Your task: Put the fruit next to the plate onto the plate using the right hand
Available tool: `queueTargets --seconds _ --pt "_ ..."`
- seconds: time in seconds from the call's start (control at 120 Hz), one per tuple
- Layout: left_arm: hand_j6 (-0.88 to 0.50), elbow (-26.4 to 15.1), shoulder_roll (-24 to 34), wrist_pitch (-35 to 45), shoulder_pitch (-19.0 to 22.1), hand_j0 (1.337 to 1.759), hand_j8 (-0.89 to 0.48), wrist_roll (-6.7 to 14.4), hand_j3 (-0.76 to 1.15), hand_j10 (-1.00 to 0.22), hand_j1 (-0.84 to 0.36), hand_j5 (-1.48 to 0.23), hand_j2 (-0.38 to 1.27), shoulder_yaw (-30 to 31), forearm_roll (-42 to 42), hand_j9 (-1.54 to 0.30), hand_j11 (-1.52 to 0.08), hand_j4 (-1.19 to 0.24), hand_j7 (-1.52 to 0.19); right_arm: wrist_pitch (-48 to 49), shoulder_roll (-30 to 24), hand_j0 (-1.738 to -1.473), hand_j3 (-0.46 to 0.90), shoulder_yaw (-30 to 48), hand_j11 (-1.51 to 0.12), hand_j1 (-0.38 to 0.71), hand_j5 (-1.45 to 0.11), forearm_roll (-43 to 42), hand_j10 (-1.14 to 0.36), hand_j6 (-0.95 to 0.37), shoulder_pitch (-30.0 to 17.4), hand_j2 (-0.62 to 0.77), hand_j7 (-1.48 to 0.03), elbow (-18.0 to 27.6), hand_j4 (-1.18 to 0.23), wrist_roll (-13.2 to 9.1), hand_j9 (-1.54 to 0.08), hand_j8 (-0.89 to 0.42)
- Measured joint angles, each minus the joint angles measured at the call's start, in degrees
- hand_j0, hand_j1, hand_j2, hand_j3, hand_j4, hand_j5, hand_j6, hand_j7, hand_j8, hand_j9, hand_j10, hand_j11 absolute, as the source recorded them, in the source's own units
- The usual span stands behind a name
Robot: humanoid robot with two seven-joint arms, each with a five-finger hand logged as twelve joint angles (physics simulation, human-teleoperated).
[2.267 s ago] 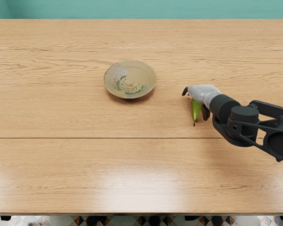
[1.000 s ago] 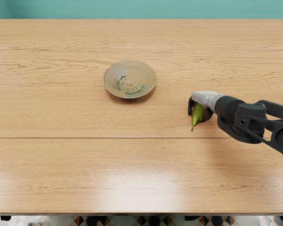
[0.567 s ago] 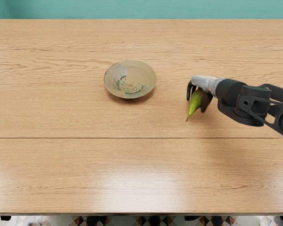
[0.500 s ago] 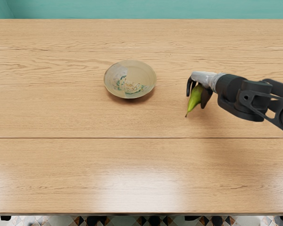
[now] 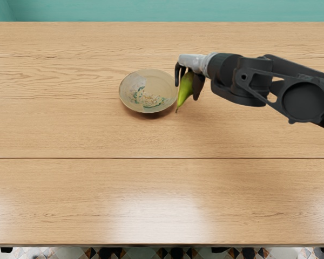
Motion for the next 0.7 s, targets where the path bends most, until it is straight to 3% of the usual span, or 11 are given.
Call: queueTargets --seconds 0.108,0.283,0.483,0.608,0.7 --pt "-0.02 -0.01 0.00 0.00 0.02 1.658 -0.02 0.00 0.00 -0.02 0.33 -0.02 0.00 0.00 0.00 -0.02 -0.02 -0.02 -0.02 0.16 4.68 -1.655 0.00 -0.32 -0.96 0.27 -0.95 -0.26 -0.58 -0.48 1.99 0.31 -0.92 -2.45 -0.70 0.00 -0.95 -0.41" --pt "-0.02 0.00 0.00 0.00 0.01 1.658 -0.02 0.00 0.00 -0.02 0.33 -0.02 0.00 0.00 0.00 -0.02 -0.02 -0.02 -0.02 -0.78 13.07 -1.656 0.00 -0.57 -0.98 0.27 -0.99 -1.16 -0.57 -0.47 4.37 0.31 -0.93 -12.47 -0.68 0.00 -0.96 -0.40" --pt "-0.02 -0.01 0.00 0.00 0.01 1.658 -0.02 0.00 0.00 -0.02 0.33 -0.02 0.00 0.00 0.00 -0.02 -0.02 -0.02 -0.02 -3.26 15.08 -1.655 0.00 -1.59 -1.01 0.28 -1.05 -1.32 -0.56 -0.45 5.88 0.31 -0.97 -22.48 -0.70 0.00 -1.00 -0.38" --pt "-0.02 -0.02 0.00 0.00 0.00 1.658 -0.02 0.00 0.00 -0.02 0.33 -0.02 0.00 0.00 0.00 -0.02 -0.02 -0.02 -0.02 -3.54 15.33 -1.654 0.00 -4.19 -1.02 0.27 -1.05 -1.44 -0.56 -0.45 7.09 0.28 -0.97 -24.42 -0.71 0.04 -1.00 -0.38" --pt "-0.02 -0.01 0.00 0.00 -0.03 1.658 -0.02 0.00 0.00 -0.02 0.33 -0.02 0.00 0.00 0.00 -0.02 -0.02 -0.02 -0.02 -3.51 15.39 -1.653 0.00 -6.64 -1.02 0.23 -1.02 -1.50 -0.58 -0.47 8.03 0.24 -0.98 -24.61 -0.73 1.97 -1.00 -0.40"
